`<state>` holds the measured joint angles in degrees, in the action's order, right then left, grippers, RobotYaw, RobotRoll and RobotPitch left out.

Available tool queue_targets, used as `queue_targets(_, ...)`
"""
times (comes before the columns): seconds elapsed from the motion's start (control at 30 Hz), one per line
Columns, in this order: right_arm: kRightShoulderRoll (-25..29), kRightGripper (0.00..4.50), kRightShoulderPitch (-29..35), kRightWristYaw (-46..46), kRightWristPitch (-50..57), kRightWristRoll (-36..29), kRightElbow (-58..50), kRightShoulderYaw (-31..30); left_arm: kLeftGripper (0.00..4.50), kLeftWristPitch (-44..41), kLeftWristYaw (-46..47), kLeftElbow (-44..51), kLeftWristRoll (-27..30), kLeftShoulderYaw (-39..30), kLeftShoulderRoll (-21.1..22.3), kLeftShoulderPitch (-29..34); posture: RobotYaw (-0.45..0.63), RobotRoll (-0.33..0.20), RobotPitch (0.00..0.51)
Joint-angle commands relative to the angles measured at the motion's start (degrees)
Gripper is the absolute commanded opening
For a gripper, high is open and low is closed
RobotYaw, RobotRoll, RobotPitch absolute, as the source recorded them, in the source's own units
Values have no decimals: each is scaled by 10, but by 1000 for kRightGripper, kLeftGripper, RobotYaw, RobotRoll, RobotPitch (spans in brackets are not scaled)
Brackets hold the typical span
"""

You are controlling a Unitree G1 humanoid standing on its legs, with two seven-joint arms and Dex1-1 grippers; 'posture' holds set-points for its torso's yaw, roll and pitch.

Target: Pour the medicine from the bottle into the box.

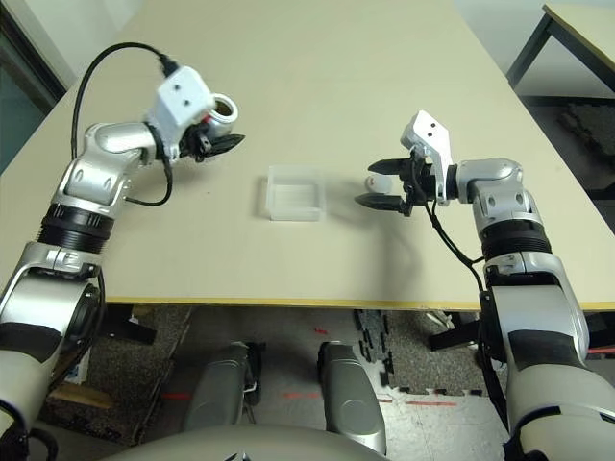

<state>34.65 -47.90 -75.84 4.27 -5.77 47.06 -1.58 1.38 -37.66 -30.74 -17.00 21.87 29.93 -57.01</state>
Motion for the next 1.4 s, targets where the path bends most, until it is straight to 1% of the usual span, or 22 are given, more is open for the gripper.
queue_targets(0.03, -6, 4500, 2, 6, 0, -6, -9, 1, 2678, 128, 90, -76, -122, 69, 3, -41, -58, 0, 95)
queue_targets(0.1, -10, 4500, 3, 9, 3, -9, -12, 2, 2678, 201, 203, -126, -237, 141, -2, -89, -63, 0, 95)
queue_targets(0.13, -12, 4500, 3, 10, 3, -10, -12, 2, 2678, 227, 246, -148, -277, 165, -6, -108, -65, 0, 96)
queue_targets(0.17, -14, 4500, 3, 11, 6, -12, -13, 3, 2678, 247, 325, -166, -351, 215, -9, -135, -66, 0, 94)
queue_targets(0.2, -17, 4500, 3, 14, 9, -15, -13, 5, 2678, 258, 388, -187, -392, 240, -16, -153, -67, 0, 95)
queue_targets(0.27, -23, 4500, 2, 19, 14, -21, -15, 8, 2678, 274, 471, -231, -450, 285, -34, -176, -68, 0, 94)
queue_targets(0.4, -31, 4500, 0, 28, 23, -31, -16, 11, 2678, 292, 560, -288, -509, 332, -66, -199, -65, 0, 92)
queue_targets(0.53, -36, 4500, -2, 33, 27, -37, -15, 12, 2678, 293, 597, -334, -561, 378, -86, -222, -57, 0, 92)
queue_targets(0.63, -38, 4500, -3, 35, 28, -39, -14, 11, 2678, 294, 613, -356, -570, 386, -96, -233, -58, 0, 93)
queue_targets(0.77, -41, 4500, -2, 38, 34, -46, -16, 13, 2678, 282, 608, -376, -579, 391, -105, -249, -53, 0, 94)
queue_targets(0.87, -41, 4500, -1, 38, 35, -48, -17, 12, 2678, 294, 586, -391, -548, 363, -107, -250, -54, 0, 94)
queue_targets(0.97, -39, 4500, 0, 38, 36, -49, -17, 11, 2678, 315, 533, -403, -495, 319, -101, -246, -52, 0, 96)
queue_targets(1.03, -36, 4500, 2, 33, 29, -45, -16, 5, 2678, 335, 471, -408, -439, 274, -96, -234, -52, 0, 97)
queue_targets(1.07, -34, 4500, 4, 29, 24, -41, -17, 2, 2678, 337, 414, -414, -382, 228, -97, -222, -52, 0, 98)
queue_targets(1.1, -31, 4500, 6, 26, 17, -38, -17, -1, 2678, 334, 372, -416, -344, 197, -96, -214, -51, 0, 98)
queue_targets(1.17, -29, 4500, 7, 21, 8, -32, -16, -6, 2678, 326, 310, -409, -290, 150, -92, -201, -50, 0, 100)
queue_targets(1.23, -28, 4500, 8, 16, 6, -32, -15, -8, 2678, 282, 226, -404, -203, 75, -97, -183, -47, 0, 101)
queue_targets(1.3, -27, 4500, 7, 8, 1, -30, -15, -10, 2678, 221, 154, -396, -121, 1, -97, -164, -43, 0, 103)
queue_targets(1.4, -27, 4500, 5, 2, -2, -27, -13, -11, 2678, 136, 93, -374, -38, -77, -93, -140, -38, 0, 105)
